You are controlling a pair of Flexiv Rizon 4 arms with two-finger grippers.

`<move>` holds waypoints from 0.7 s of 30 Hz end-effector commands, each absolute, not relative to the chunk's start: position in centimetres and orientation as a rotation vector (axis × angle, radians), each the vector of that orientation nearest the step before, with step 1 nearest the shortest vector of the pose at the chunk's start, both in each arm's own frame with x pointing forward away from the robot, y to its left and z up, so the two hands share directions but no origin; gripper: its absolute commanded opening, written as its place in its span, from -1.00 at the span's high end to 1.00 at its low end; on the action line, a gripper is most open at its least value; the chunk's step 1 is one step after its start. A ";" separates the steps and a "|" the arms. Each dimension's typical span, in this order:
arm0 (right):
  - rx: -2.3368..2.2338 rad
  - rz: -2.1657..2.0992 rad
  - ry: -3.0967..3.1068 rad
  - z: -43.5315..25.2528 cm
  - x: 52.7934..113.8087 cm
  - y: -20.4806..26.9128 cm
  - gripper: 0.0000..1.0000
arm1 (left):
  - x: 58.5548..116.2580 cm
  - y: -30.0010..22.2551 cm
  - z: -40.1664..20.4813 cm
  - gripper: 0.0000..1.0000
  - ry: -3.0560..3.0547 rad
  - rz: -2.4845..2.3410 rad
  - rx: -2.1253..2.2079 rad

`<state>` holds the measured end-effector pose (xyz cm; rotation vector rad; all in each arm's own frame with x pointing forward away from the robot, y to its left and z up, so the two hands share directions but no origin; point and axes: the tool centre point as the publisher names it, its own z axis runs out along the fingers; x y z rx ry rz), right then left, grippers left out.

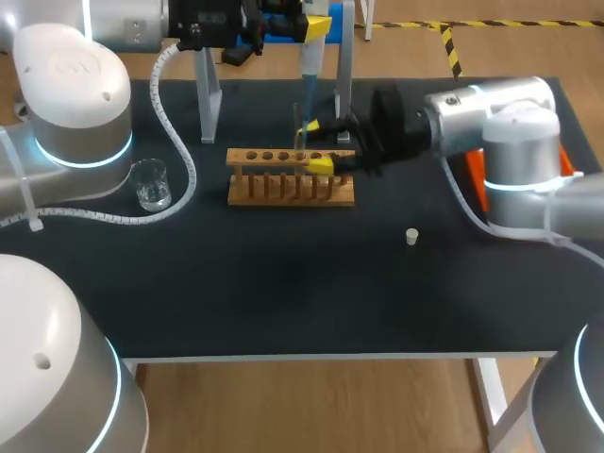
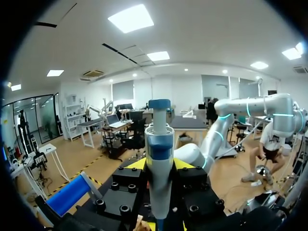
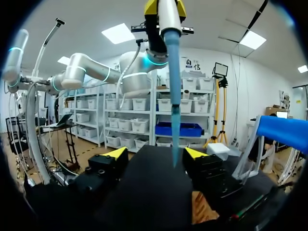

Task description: Invert the test tube, pick up the pipette, mount the tip to pipette, aspirate from beaker and dispense into the tube, eject the tip, return the pipette, and cap with the stopper.

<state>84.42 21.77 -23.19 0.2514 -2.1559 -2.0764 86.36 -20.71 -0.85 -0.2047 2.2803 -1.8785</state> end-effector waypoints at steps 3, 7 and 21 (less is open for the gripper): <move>0.185 -2.059 -2.201 -25.0 80.5 17.2 -1.00 | 86.4 -20.6 -0.9 1.00 2.279 -1.881 -0.202; 0.163 -2.045 -2.233 -25.4 79.5 15.4 -1.00 | 86.4 -20.6 -0.9 1.00 2.279 -1.881 -0.202; 0.158 -2.056 -2.247 -24.5 79.4 14.5 -1.00 | 86.4 -20.6 -0.9 1.00 2.279 -1.881 -0.202</move>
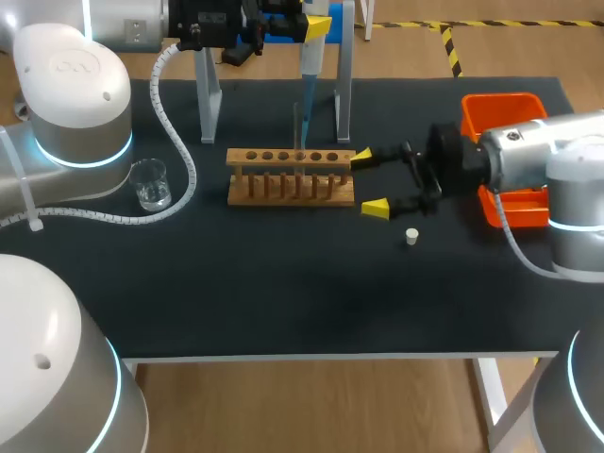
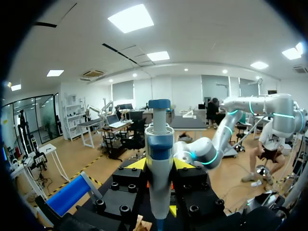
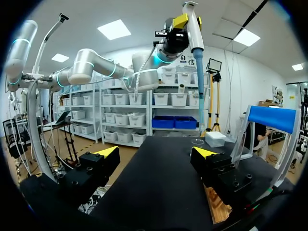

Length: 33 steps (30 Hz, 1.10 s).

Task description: Invert the test tube, pick up the pipette, mount the tip to pipette, aspirate from beaker and dispense into the tube, eject the tip, return the pipette, and cap with the stopper.

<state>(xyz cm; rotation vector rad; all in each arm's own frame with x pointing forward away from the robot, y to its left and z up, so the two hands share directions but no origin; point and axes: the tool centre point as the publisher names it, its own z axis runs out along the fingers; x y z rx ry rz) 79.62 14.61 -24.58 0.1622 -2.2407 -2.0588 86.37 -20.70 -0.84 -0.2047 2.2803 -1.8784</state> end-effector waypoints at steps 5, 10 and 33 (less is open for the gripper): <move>0.158 -2.056 -2.247 -24.5 79.4 14.5 -1.00 | 86.4 -20.6 -0.9 1.00 2.279 -1.881 -0.202; 0.158 -2.056 -2.247 -24.5 79.4 14.5 -1.00 | 86.4 -20.6 -0.9 1.00 2.279 -1.881 -0.202; 0.158 -2.056 -2.247 -24.5 79.4 14.5 -1.00 | 89.2 -4.3 -6.1 1.00 2.101 -1.787 -0.436</move>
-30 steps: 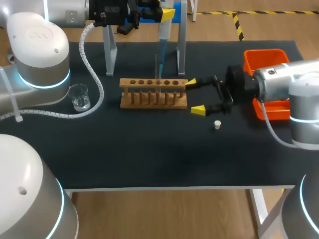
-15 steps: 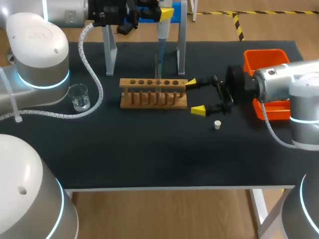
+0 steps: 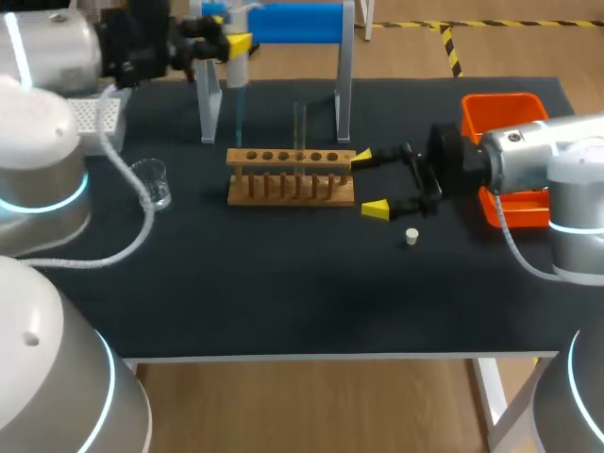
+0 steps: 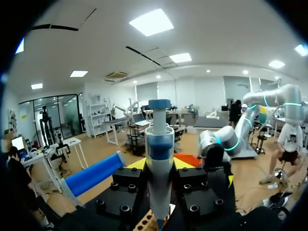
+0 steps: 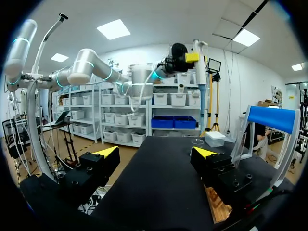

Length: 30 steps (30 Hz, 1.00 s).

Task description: Invert the test tube, pick up the pipette, mount the tip to pipette, aspirate from beaker and dispense into the tube, eject the tip, return the pipette, and cap with the stopper.

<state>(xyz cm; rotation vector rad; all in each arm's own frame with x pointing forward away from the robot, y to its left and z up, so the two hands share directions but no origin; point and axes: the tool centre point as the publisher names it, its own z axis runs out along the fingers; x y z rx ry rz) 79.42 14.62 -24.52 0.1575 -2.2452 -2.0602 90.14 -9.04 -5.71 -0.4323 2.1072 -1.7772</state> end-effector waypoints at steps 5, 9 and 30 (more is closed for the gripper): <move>0.158 -2.056 -2.247 -24.5 79.4 14.5 -1.00 | 90.5 -0.9 -7.2 1.00 2.086 -1.772 -0.473; 0.158 -2.056 -2.247 -24.5 79.4 14.5 -1.00 | 91.3 0.9 -7.9 1.00 2.079 -1.763 -0.494; 0.158 -2.056 -2.247 -24.5 79.4 14.5 -1.00 | 94.7 7.5 -11.9 1.00 2.030 -1.771 -0.576</move>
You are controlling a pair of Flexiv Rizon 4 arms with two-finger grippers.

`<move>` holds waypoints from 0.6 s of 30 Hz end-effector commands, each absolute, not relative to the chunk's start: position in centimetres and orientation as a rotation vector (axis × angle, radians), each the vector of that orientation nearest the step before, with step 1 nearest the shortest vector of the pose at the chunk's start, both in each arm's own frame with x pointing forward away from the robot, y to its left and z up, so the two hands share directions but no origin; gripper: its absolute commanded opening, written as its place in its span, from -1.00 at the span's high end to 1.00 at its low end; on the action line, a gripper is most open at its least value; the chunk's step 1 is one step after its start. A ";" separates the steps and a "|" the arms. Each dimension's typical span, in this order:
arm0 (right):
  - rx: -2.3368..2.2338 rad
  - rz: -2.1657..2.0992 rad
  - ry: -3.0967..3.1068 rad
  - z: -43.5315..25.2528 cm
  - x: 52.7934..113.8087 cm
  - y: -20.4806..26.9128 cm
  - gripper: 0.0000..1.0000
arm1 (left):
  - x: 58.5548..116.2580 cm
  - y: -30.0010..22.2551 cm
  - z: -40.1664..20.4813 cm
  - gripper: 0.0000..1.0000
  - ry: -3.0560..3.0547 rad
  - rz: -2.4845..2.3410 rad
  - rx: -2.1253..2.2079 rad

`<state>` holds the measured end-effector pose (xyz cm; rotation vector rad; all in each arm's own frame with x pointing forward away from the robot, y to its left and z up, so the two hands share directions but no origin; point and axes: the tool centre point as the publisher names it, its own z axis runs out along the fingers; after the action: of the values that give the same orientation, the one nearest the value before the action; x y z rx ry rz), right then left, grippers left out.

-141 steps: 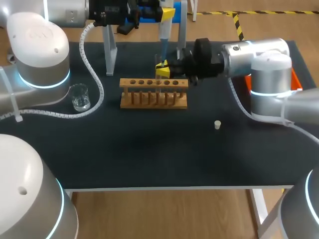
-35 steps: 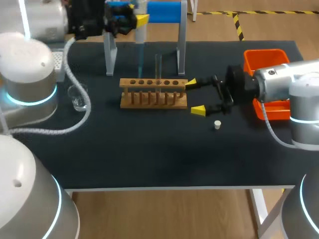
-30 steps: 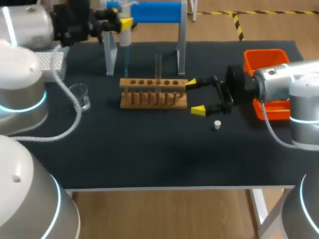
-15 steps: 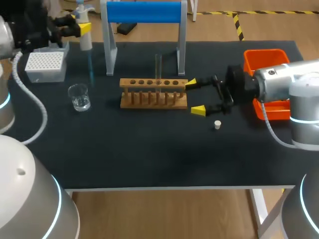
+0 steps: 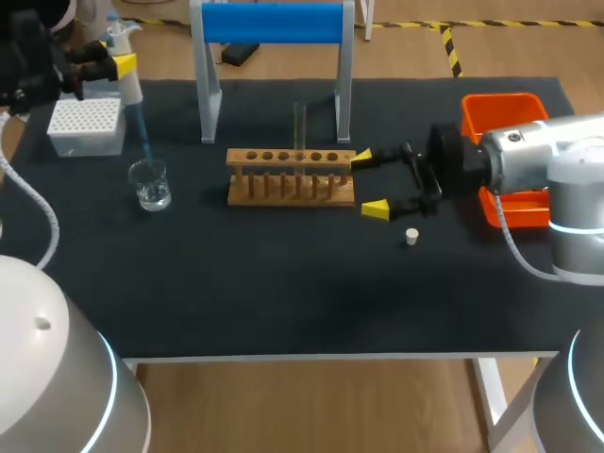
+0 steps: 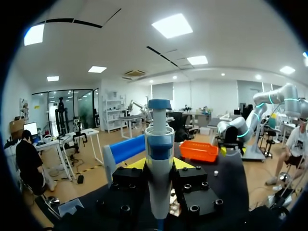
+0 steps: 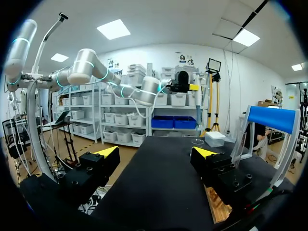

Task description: Invert the test tube, pick up the pipette, mount the tip to pipette, aspirate from beaker and dispense into the tube, eject the tip, return the pipette, and cap with the stopper.

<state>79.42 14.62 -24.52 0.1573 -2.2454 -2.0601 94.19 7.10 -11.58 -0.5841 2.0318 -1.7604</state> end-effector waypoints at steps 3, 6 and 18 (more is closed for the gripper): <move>0.158 -2.056 -2.247 -24.5 79.4 14.5 -1.00 | 94.8 7.7 -12.0 1.00 2.020 -1.771 -0.582; 0.158 -2.056 -2.247 -24.5 79.4 14.5 -1.00 | 94.9 7.8 -11.9 1.00 2.017 -1.770 -0.584; 0.158 -2.056 -2.247 -24.5 79.4 14.5 -1.00 | 94.9 8.0 -11.9 1.00 2.015 -1.763 -0.589</move>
<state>79.41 14.62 -24.52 0.1573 -2.2453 -2.0600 94.85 7.97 -11.82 -0.5903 2.0184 -1.7622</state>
